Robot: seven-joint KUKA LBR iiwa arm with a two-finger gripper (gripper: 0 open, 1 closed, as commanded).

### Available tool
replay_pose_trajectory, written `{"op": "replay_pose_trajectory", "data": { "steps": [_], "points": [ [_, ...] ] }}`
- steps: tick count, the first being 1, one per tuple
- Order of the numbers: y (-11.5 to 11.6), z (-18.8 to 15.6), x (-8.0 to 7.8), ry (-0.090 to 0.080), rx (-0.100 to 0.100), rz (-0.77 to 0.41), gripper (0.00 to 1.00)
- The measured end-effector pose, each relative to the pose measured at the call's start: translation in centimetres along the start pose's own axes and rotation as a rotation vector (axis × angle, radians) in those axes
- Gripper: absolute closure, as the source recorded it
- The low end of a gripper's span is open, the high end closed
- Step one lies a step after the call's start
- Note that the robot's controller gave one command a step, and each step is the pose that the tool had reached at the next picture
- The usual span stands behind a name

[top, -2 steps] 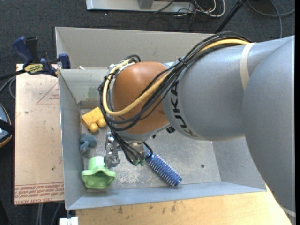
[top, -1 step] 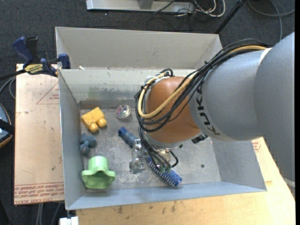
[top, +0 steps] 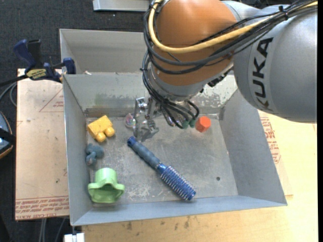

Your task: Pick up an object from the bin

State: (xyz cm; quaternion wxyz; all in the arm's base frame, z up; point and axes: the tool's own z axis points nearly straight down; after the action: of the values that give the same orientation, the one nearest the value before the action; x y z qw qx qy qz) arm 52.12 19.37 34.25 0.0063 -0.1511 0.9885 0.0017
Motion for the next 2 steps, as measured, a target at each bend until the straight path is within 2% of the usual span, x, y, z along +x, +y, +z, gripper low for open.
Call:
{"op": "replay_pose_trajectory", "data": {
  "steps": [1,2],
  "points": [
    [2.0,10.3,-8.2,0.012,0.0,0.051,1.0],
    [0.5,17.9,-3.7,0.02,0.003,0.203,1.0]
  ]
}}
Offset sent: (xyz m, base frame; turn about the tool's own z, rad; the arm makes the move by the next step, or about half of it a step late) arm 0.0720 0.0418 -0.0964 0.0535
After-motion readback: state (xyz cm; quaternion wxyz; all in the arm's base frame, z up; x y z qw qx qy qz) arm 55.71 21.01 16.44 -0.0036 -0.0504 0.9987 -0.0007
